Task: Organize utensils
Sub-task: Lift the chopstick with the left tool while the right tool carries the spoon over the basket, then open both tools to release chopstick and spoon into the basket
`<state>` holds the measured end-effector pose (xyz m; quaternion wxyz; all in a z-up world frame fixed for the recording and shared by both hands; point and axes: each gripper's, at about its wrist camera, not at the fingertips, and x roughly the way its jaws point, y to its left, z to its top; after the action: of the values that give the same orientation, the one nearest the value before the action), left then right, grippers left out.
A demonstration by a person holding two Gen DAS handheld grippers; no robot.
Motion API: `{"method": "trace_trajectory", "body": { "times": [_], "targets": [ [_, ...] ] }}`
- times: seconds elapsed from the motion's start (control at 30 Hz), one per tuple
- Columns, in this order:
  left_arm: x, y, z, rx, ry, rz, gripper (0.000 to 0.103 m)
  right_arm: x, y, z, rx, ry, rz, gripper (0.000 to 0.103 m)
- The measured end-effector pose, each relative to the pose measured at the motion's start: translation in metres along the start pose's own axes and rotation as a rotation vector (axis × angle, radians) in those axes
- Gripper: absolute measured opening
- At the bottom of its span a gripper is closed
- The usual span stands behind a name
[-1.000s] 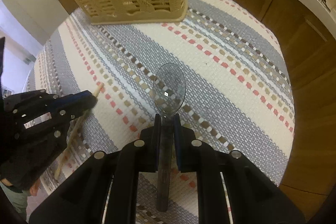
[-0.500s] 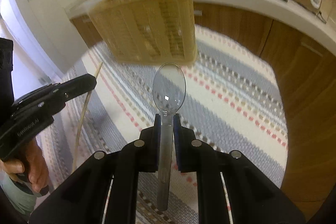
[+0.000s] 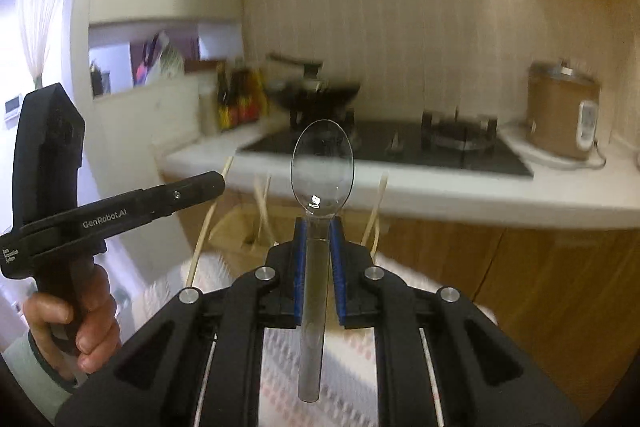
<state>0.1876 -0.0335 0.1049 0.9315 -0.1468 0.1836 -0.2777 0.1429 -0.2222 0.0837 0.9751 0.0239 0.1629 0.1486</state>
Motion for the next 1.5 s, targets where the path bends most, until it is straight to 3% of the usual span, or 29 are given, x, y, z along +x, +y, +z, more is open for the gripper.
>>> {"method": "trace_trajectory", "body": {
  "times": [0.17,0.37,0.6,0.87,1.17,1.2,1.27,1.3,1.5],
  "targets": [
    [0.009,0.003,0.024,-0.012,-0.169,0.015,0.003,0.024,-0.009,0.011,-0.008,-0.075,-0.054,0.01],
    [0.01,-0.001,0.035,0.01,-0.41,0.137,0.003,0.055,-0.026,0.024,0.028,-0.111,-0.049,0.01],
    [0.027,-0.001,0.033,0.006,-0.507,0.196,0.003,0.081,-0.025,0.022,-0.021,-0.157,-0.078,0.01],
    [0.048,0.003,0.014,0.029,-0.532,0.288,0.003,0.102,-0.033,0.005,-0.001,-0.147,-0.06,0.01],
    [0.052,0.017,0.002,0.007,-0.462,0.279,0.005,0.097,-0.042,-0.004,0.069,-0.121,-0.009,0.011],
    [0.051,0.018,0.002,0.003,-0.454,0.274,0.007,0.093,-0.041,-0.005,0.069,-0.122,-0.011,0.013],
    [0.045,0.019,0.002,-0.003,-0.441,0.268,0.017,0.087,-0.04,-0.005,0.065,-0.127,-0.017,0.043],
    [0.042,0.019,0.002,0.0,-0.439,0.271,0.022,0.081,-0.038,-0.007,0.063,-0.139,-0.029,0.048],
    [0.012,0.012,-0.001,0.025,-0.411,0.269,0.027,0.053,-0.032,-0.013,0.068,-0.121,-0.043,0.049]
  ]
}}
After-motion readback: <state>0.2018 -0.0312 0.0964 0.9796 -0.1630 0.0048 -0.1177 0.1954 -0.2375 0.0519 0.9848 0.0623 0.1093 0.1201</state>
